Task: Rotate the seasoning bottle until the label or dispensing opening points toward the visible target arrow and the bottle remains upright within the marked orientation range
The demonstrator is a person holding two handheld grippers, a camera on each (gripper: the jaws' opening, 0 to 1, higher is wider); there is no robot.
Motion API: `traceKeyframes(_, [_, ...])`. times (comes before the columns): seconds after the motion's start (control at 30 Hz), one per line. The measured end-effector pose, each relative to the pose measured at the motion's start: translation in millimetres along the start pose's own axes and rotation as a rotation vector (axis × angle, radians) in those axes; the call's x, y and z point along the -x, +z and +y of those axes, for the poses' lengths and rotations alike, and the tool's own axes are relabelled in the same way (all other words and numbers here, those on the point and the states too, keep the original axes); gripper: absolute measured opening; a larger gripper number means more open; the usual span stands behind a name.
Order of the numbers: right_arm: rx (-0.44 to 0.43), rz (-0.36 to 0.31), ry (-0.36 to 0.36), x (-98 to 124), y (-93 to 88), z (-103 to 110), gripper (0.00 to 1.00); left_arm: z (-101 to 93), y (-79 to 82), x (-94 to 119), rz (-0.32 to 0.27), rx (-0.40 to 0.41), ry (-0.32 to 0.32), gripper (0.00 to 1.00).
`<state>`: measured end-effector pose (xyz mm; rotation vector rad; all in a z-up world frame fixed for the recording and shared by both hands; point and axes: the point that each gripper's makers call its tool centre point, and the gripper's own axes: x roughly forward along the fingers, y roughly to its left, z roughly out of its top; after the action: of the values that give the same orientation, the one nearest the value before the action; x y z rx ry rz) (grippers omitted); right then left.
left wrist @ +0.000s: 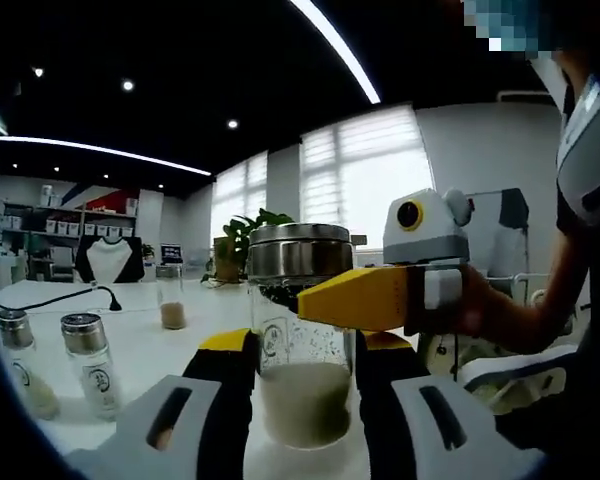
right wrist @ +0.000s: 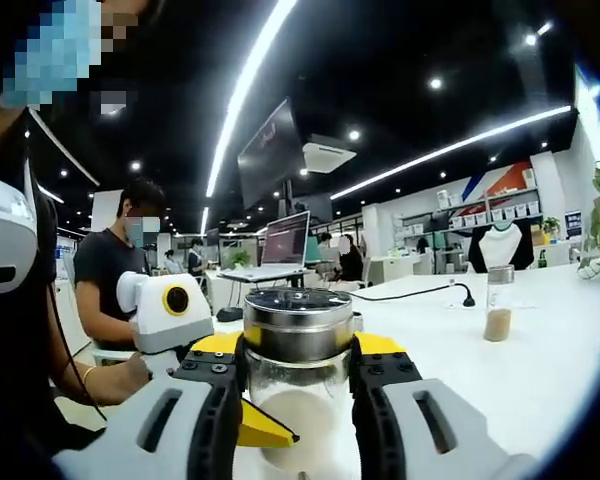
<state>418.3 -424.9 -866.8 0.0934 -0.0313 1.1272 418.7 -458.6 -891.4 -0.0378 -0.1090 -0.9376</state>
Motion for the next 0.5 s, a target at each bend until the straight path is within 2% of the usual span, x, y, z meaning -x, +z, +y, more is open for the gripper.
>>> traceKeyframes(0.23, [-0.031, 0.000, -0.046, 1.4, -4.0, -5.6, 0.39, 4.3, -1.9, -0.8, 0.004, -0.002, 0.069, 0.41])
traceKeyframes(0.27, [-0.034, 0.002, -0.057, 1.5, -4.9, -6.5, 0.39, 5.6, -2.8, -0.7, 0.010, -0.002, 0.085, 0.41])
traceKeyframes(0.3, [-0.031, 0.009, -0.083, 2.0, -7.0, -8.7, 0.39, 10.2, -5.0, 0.1, 0.027, -0.012, 0.129, 0.41])
traceKeyframes(0.33, [-0.023, 0.012, -0.092, 1.9, -8.1, -8.9, 0.39, 12.9, -6.7, 0.3, 0.058, -0.089, 0.165, 0.41])
traceKeyframes(0.37, [-0.027, 0.010, -0.102, 1.9, -9.4, -9.0, 0.39, 12.9, -7.1, -0.1, 0.066, -0.117, 0.176, 0.41])
traceKeyframes(0.5, [-0.057, -0.007, -0.120, 3.2, -8.4, -11.4, 0.38, 10.7, -7.0, -1.8, 0.040, -0.056, 0.182, 0.41])
